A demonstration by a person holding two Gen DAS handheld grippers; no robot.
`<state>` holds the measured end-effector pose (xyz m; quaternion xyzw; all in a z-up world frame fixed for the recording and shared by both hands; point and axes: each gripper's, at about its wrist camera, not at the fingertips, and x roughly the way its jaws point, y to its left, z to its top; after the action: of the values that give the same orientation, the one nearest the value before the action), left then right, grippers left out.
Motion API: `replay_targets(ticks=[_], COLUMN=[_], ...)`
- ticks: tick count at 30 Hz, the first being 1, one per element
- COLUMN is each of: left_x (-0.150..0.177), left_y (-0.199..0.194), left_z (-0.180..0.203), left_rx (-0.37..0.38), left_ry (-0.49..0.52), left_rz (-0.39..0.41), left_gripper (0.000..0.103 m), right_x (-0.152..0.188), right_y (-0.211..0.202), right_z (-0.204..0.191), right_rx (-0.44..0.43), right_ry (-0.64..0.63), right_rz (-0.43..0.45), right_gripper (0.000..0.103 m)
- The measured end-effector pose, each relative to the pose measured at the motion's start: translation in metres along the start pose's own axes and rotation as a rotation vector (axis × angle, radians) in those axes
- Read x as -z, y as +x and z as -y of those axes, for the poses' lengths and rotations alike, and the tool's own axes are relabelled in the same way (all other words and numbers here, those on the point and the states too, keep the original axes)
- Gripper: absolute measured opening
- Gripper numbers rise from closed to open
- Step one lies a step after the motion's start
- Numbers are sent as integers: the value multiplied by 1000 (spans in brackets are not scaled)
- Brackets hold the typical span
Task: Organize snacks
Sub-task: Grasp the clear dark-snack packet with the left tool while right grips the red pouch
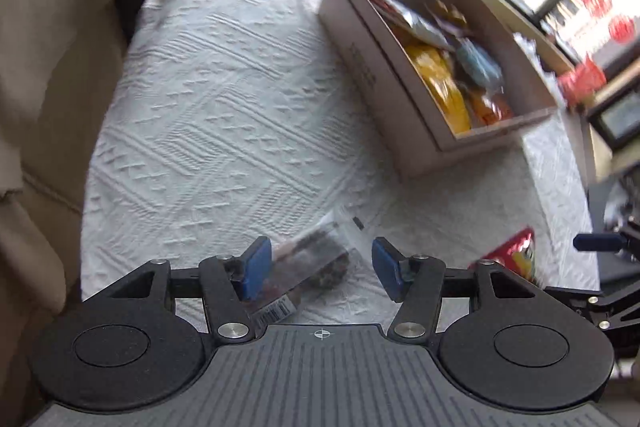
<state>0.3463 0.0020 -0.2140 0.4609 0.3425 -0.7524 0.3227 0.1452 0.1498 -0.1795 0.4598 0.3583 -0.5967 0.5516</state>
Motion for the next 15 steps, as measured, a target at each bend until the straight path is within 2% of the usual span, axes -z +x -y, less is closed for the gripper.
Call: replay_targets(ticks=[1,3,6,11,12,13,14,15], left_x=[1,2,0,11,16,20,25,31], left_y=[9,17,20,20,18,16,13,11], left_z=[4,6,0,18,21,24,26,27], left_rx=[-14,-40,-11,-65,-71,-74,-67,-45], left_ry=[66,145,133,197,189,172,145,107], left_rz=[-43,-70,-89,-109,-109,-106,-105,-116], left_gripper=[62,64,65,66,62,49,42,41], right_x=[7,23,34,42,42,44,46,48], right_y=[4,8,16,26,28,29,28,27], right_z=[-3,-9,-11,-7,-5,-4,-2,0], right_rx=[-8,-19,-6,53,56,58,59,60], right_ry=[-5,-16,-13,28,45,55,65,71], right_rz=[-17,-49,-75,-82,-84,-85,-84,-82], right_gripper=[88,88,88,88,88,88,88,88])
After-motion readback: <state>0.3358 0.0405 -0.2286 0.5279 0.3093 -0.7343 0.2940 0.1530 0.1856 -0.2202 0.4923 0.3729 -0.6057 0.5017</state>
